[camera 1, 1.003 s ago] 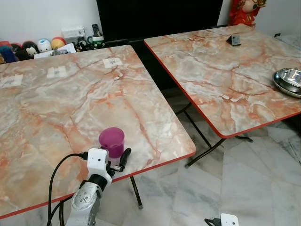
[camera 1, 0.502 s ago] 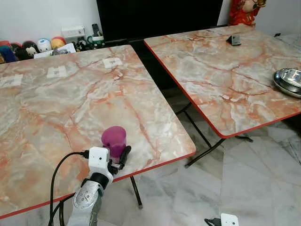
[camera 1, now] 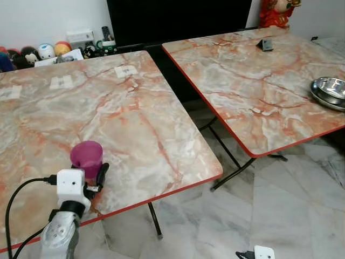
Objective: Setting the table
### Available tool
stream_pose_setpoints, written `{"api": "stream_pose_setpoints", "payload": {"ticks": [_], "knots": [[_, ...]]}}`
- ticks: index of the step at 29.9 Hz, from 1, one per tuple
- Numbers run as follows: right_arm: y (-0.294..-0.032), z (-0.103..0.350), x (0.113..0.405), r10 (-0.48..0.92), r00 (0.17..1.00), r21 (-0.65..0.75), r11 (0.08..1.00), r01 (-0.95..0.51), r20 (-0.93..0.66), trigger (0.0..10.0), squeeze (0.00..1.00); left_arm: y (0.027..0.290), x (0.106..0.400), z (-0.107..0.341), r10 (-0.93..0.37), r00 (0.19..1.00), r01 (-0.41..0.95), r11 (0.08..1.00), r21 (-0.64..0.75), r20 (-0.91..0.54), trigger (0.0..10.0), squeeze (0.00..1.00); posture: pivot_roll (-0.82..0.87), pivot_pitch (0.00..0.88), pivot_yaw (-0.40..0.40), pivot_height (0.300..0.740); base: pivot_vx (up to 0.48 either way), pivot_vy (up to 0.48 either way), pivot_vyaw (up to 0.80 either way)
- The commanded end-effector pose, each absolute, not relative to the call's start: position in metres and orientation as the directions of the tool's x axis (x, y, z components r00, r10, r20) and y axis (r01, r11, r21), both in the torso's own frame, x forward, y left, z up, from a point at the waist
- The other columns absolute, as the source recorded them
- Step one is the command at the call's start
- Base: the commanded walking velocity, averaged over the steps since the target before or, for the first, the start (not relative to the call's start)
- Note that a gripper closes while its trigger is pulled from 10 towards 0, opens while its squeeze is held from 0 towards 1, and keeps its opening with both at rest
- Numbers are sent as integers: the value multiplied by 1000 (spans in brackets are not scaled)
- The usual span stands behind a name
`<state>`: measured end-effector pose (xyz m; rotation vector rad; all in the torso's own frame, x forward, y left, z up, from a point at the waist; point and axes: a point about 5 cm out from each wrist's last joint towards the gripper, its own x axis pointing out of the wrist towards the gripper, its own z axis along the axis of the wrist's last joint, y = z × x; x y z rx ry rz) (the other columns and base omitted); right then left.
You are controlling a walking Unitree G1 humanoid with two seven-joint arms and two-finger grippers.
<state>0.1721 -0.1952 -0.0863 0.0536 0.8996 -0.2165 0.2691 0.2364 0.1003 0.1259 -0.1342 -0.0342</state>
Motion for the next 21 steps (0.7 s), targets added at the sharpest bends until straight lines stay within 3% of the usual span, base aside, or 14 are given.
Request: {"api": "stream_pose_setpoints", "payload": {"ticks": [1,12,21], "knots": [[-196,-88,167,-164,592,-47,977,208,-789,10000,0,235,267,105,-69,989,51,990,134,133,10000,0,-3,116,-7,740,0,0,0],[-199,-87,170,-157,603,-65,983,172,-782,10000,0,223,265,107,-53,990,47,997,54,131,10000,0,-9,80,-12,740,0,0,0],[-198,-88,168,-146,600,-55,984,168,-787,10000,0,218,272,107,-29,991,23,999,44,132,10000,0,-17,66,-11,740,0,-267,789]]}}
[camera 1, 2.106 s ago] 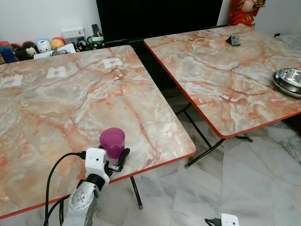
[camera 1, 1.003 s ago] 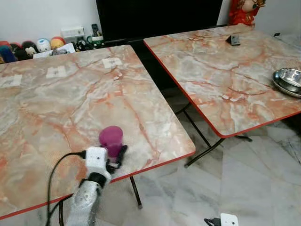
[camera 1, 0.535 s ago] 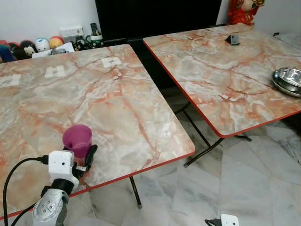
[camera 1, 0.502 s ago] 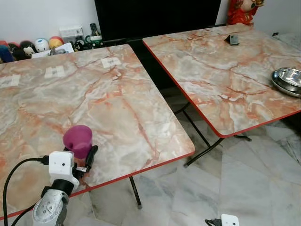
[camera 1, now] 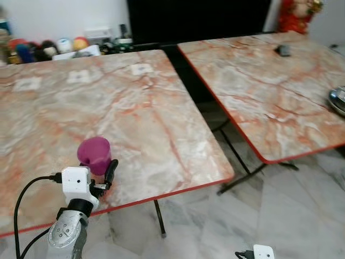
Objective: Setting the table
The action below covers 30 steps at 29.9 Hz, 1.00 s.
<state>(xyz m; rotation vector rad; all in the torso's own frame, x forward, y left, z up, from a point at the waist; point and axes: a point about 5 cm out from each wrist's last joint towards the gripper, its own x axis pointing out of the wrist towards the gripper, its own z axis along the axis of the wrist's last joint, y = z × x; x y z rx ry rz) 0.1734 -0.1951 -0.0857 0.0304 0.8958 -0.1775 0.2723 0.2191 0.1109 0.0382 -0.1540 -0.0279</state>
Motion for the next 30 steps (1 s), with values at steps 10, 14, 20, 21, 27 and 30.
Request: {"api": "stream_pose_setpoints", "payload": {"ticks": [10,14,20,21,27,30], "knots": [[-199,-89,166,-156,586,-43,979,201,-795,10000,0,214,274,106,-32,992,27,999,44,124,10000,0,-25,55,-3,740,24,-366,80],[-198,-89,166,-154,587,-44,979,197,-795,10000,0,213,274,105,-32,992,27,999,42,123,10000,0,-25,55,-3,740,0,-368,0],[-196,-88,169,-145,595,-47,983,177,-791,10000,0,213,273,106,-27,992,22,999,40,126,10000,0,-17,65,-7,740,0,-367,0],[-196,-88,169,-143,595,-49,984,171,-791,10000,0,213,273,106,-26,992,22,999,40,126,10000,0,-17,65,-7,740,0,-368,0],[-196,-86,172,-149,601,-59,984,166,-785,10000,0,212,275,107,-22,991,17,999,39,131,10000,0,-15,78,-12,740,0,-367,642],[-196,-86,173,-147,602,-53,984,170,-785,10000,0,211,275,108,-24,991,18,999,41,133,10000,0,-17,82,-11,740,0,-368,421]]}}
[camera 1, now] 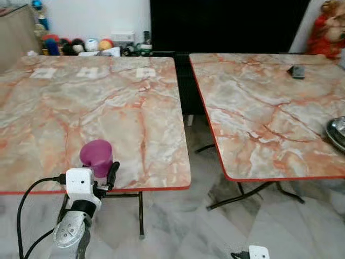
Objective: Setting the table
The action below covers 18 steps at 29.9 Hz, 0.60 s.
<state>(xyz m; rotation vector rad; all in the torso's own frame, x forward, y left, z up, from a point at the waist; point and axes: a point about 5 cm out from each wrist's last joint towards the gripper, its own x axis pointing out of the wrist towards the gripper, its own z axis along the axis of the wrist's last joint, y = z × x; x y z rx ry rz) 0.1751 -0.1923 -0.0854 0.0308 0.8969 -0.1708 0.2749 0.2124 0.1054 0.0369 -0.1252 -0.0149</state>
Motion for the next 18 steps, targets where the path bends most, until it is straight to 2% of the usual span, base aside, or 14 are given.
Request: {"api": "stream_pose_setpoints", "payload": {"ticks": [1,18], "knots": [[-196,-86,173,-147,603,-53,984,171,-784,10000,0,211,275,108,-24,991,18,999,41,133,10000,0,-17,82,-11,740,0,-368,0],[-194,-86,174,-152,606,-43,981,191,-781,10000,0,219,274,111,-37,991,26,996,89,126,10000,0,-15,105,-6,740,0,-368,0]]}}
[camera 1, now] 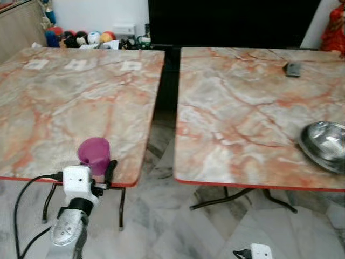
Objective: Setting the table
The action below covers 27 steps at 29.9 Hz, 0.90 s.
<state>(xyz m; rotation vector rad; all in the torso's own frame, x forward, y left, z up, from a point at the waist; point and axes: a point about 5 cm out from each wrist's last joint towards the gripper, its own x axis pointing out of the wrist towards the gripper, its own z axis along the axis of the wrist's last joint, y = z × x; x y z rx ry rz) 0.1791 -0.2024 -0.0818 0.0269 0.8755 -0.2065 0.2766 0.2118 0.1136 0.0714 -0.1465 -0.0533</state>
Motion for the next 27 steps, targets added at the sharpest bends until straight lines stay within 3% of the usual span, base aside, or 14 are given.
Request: {"api": "stream_pose_setpoints", "payload": {"ticks": [1,27], "knots": [[-194,-86,174,-153,607,-42,980,193,-780,10000,0,219,274,111,-37,991,26,996,91,126,10000,0,-17,108,-5,740,0,-364,0],[-196,-86,172,-155,602,-37,978,204,-783,10000,0,216,274,112,-70,990,58,993,101,121,10000,0,-15,108,-3,740,28,-371,0]]}}
